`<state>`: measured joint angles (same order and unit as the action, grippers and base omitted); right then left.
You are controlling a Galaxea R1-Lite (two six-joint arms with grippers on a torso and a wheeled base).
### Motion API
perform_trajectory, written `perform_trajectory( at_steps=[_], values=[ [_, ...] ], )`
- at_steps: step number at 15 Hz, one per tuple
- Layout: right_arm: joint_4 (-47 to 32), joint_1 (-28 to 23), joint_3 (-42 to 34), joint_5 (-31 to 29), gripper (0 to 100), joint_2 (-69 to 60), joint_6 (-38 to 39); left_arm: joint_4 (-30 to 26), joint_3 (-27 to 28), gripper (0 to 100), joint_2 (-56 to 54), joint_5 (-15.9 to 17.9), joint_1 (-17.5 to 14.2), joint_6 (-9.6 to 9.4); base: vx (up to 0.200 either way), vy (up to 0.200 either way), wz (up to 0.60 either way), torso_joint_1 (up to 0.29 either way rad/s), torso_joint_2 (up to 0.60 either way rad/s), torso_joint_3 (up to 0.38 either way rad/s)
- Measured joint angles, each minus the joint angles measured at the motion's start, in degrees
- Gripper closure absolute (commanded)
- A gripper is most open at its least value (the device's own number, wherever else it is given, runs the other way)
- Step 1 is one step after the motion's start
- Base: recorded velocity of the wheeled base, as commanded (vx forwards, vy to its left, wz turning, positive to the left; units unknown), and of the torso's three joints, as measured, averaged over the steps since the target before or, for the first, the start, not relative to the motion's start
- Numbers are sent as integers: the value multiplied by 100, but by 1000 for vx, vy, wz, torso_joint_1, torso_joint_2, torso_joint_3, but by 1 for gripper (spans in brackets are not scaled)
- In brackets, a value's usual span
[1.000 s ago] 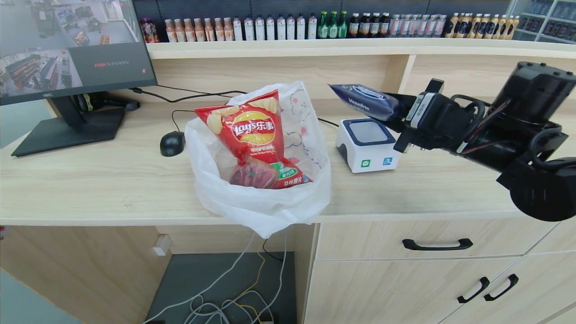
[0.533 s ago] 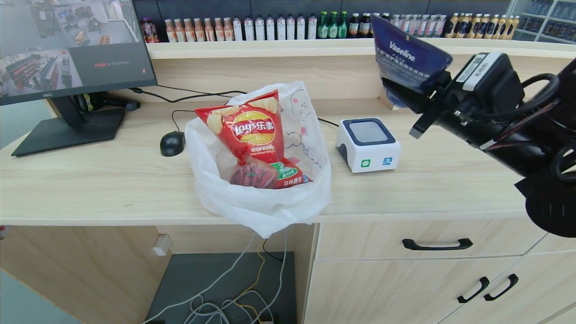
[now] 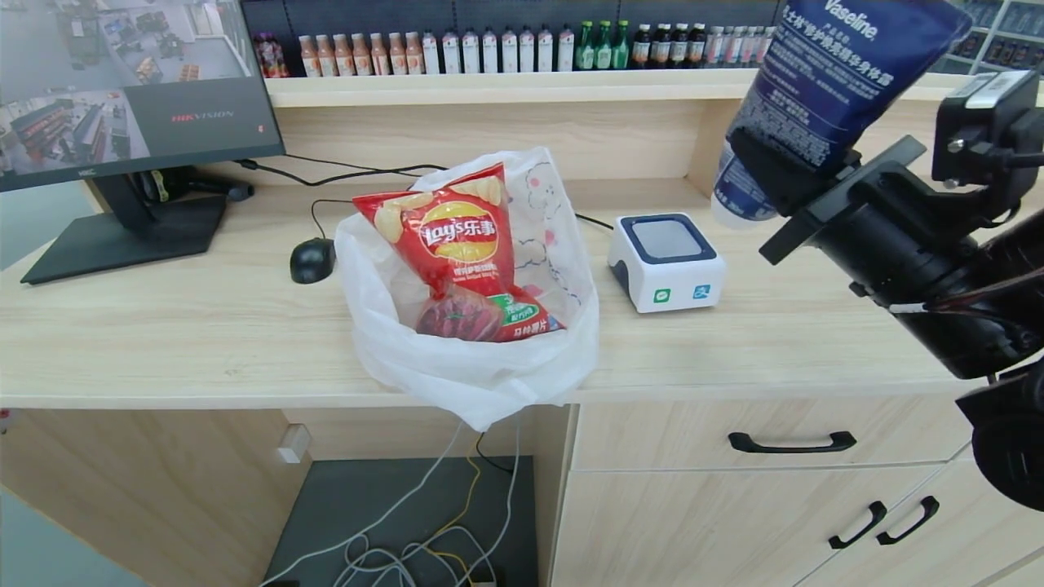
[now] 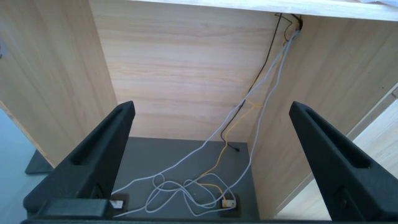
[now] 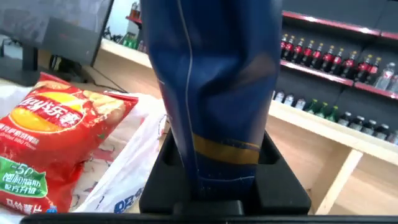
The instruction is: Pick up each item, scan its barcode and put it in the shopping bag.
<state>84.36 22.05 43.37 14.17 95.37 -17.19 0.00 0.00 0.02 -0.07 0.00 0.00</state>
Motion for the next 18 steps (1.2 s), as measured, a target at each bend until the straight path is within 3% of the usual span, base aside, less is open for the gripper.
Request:
perform_trajectory(
  at_steps=[4,14,18],
  values=[
    [418,-128,-877,-1613,100,-129,939,0,0,0,0,0,7,0,0,0,0,0,0,0],
    [475,-139,-823,-1665,100,46,1178,0,0,0,0,0,0,22,0,0,0,0,0,0],
    [475,-135,-738,-1654,100,77,1191,0,0,0,0,2,0,29,50,200,0,0,4,4]
  ],
)
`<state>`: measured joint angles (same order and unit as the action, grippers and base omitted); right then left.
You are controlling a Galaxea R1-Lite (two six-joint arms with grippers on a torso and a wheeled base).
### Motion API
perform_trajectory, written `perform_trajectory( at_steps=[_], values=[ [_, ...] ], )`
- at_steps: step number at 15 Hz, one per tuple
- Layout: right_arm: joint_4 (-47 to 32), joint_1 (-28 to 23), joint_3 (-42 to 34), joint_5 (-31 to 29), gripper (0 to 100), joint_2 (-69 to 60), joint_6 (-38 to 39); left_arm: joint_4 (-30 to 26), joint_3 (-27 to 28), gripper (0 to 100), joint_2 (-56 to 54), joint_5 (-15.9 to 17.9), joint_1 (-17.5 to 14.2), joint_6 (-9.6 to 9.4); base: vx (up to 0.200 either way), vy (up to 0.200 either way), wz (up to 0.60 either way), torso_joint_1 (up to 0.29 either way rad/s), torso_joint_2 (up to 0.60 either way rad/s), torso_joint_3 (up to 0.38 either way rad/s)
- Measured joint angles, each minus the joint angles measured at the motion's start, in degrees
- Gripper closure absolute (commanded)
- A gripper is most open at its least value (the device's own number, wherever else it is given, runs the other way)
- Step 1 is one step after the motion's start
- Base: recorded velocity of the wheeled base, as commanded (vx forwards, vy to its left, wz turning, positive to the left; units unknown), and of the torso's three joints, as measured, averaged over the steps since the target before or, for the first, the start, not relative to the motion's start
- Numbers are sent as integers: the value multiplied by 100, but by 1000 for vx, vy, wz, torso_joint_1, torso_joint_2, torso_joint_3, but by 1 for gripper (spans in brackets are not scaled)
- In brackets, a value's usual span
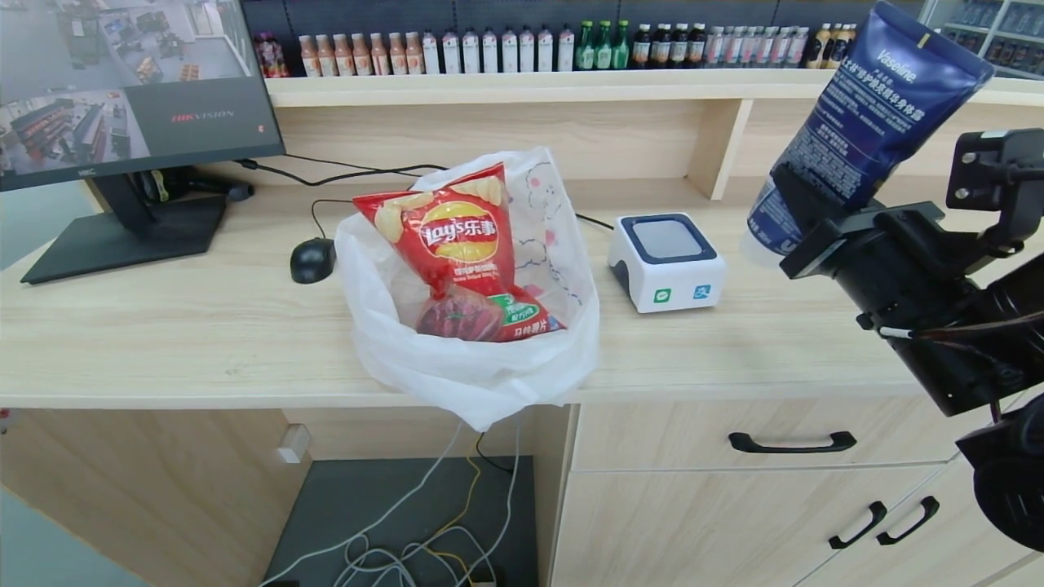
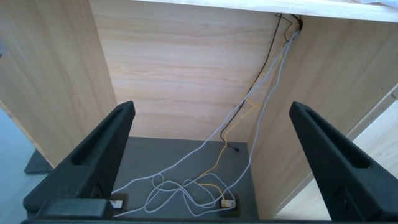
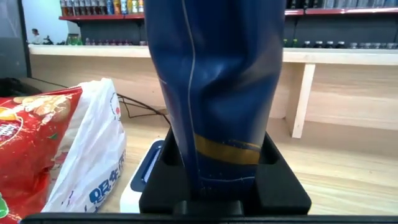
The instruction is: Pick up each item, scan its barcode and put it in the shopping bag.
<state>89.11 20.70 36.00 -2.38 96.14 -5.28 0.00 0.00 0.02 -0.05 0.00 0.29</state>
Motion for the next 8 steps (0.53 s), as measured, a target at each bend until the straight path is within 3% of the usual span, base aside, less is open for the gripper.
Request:
perform_trajectory(
  at_steps=[1,8],
  values=[
    [-2,5,11,15,100,-2,2,0,0,0,0,-2,0,2,200,200,0,-2,7,2],
    [-24,2,11,15,100,-107,22,0,0,0,0,0,-2,4,0,200,0,5,3,4]
  ],
)
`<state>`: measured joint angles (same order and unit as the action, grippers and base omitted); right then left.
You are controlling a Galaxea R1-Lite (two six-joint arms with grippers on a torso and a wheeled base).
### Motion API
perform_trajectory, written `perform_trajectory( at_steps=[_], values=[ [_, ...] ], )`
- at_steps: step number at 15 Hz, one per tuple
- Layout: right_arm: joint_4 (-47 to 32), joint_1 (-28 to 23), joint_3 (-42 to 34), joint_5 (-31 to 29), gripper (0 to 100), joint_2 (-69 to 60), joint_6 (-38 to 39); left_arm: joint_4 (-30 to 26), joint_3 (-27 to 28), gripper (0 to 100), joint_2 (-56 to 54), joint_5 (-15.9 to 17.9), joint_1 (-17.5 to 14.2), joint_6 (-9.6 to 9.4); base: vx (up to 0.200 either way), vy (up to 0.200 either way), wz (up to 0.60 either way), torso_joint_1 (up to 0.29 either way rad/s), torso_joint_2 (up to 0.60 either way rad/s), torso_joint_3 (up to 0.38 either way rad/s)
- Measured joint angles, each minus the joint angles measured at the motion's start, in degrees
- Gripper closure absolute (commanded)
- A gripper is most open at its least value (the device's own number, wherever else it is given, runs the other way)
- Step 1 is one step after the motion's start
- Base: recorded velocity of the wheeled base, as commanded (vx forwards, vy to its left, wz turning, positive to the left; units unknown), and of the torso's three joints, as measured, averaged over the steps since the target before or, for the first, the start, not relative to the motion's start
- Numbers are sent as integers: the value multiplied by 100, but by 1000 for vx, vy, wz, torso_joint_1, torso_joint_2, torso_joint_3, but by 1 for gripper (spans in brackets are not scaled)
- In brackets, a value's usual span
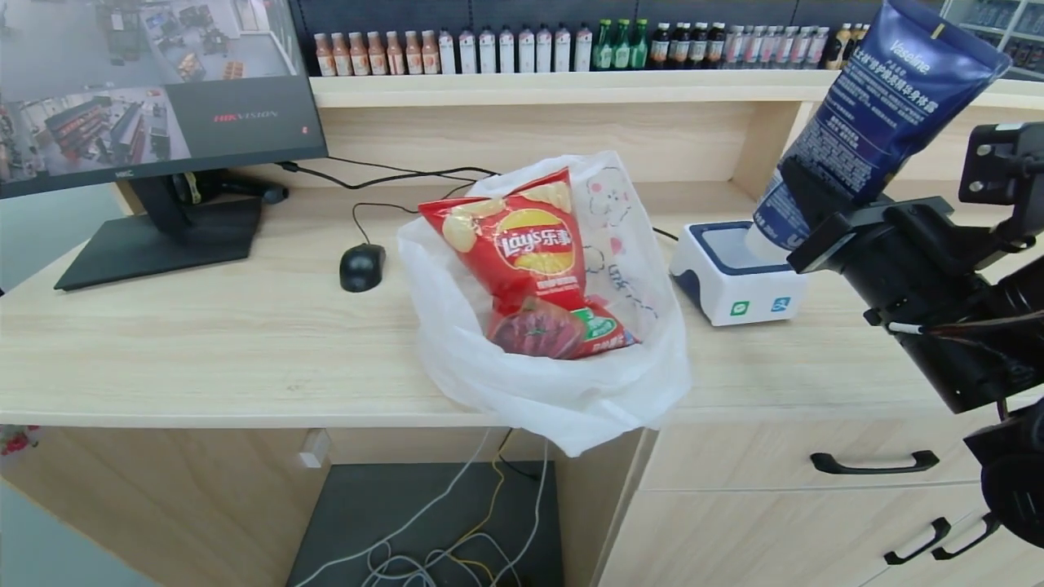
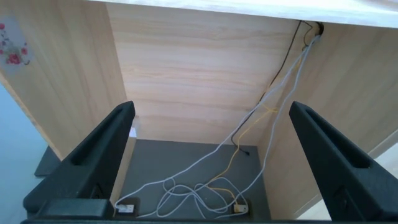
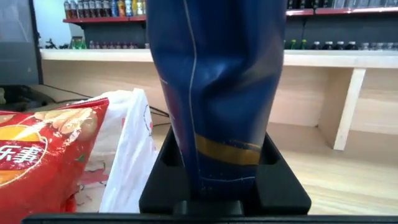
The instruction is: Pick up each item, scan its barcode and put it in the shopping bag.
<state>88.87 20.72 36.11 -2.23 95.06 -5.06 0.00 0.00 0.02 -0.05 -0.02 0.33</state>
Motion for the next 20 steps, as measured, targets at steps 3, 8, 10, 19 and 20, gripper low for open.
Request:
perform_trajectory(
  at_steps=[3,8,10,19,20],
  values=[
    [9,185,44,13,100,-20,-2,0,0,0,0,-5,5,-1,0,200,0,-4,1,5],
    [-27,304,250,5,100,-7,-9,0,0,0,0,-2,7,-33,0,80,0,2,2,1],
    [-41,306,380,2,100,17,-11,0,0,0,0,-2,10,-33,0,0,0,0,0,0],
    [-40,267,440,0,100,450,-16,0,0,0,0,-2,2,-33,0,0,0,0,0,0],
    [-40,245,422,7,100,532,-20,-2,0,0,0,-5,2,-33,0,0,0,0,0,0]
  ],
)
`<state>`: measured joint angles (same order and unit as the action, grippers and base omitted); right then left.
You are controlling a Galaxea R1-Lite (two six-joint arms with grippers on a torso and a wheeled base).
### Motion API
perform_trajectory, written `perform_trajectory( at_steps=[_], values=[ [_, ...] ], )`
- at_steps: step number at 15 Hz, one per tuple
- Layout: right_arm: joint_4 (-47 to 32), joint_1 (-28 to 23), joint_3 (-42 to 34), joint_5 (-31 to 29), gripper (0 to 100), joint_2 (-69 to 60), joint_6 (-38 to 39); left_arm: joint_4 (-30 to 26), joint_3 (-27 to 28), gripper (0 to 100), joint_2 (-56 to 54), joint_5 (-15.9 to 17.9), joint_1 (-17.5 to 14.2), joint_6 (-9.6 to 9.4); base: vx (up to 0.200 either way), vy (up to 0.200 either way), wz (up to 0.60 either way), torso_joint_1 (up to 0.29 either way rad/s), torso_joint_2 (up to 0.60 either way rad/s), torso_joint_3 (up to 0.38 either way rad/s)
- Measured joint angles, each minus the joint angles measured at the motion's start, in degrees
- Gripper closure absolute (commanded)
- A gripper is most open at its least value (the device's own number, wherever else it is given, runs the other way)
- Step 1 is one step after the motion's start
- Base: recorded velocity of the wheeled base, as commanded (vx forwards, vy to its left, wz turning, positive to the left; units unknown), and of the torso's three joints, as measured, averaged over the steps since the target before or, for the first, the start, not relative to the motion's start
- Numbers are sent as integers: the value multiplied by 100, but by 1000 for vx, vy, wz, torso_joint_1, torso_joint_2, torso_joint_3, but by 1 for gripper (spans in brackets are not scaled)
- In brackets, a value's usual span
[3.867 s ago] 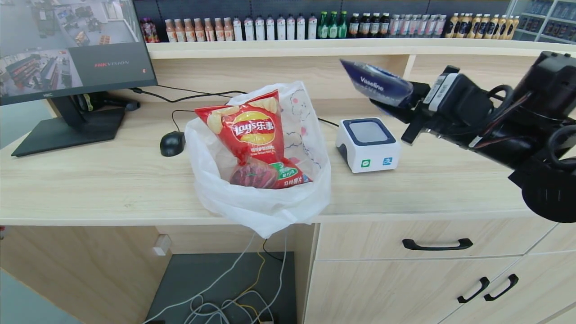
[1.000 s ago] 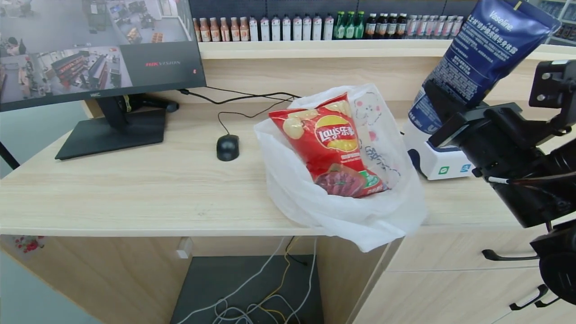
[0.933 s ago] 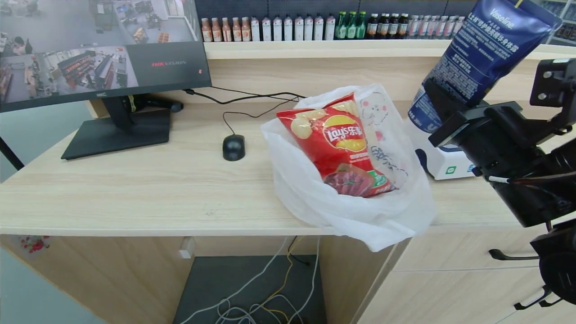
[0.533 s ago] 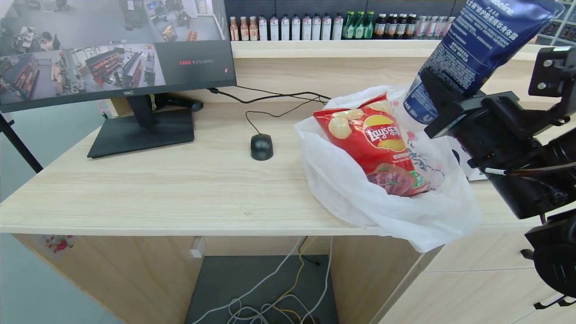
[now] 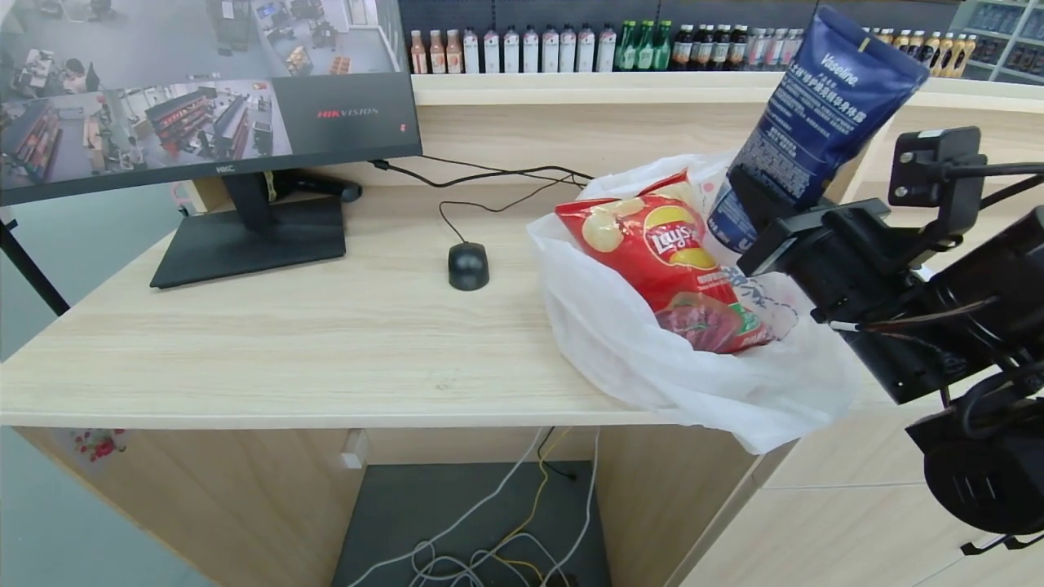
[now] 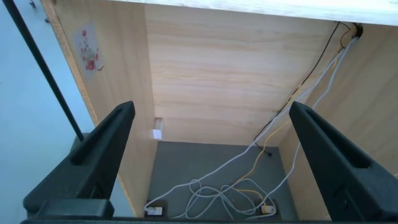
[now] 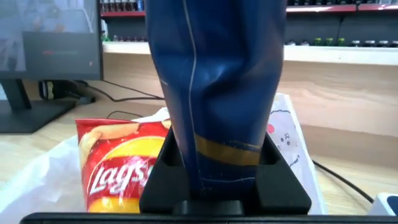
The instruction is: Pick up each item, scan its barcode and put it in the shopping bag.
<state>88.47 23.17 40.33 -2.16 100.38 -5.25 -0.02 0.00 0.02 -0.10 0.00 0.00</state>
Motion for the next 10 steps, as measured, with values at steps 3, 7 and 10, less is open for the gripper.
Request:
perform_trajectory(
  at_steps=[3,7,10],
  values=[
    [-1,-44,0,-7,100,205,-5,2,0,0,0,2,0,0,0,0,0,0,0,0],
    [11,-77,-43,-18,100,425,-7,2,2,0,0,2,0,0,0,0,0,0,0,0],
    [68,-80,-350,-11,100,472,-18,2,2,0,0,2,0,0,0,0,0,0,0,0]
  ],
)
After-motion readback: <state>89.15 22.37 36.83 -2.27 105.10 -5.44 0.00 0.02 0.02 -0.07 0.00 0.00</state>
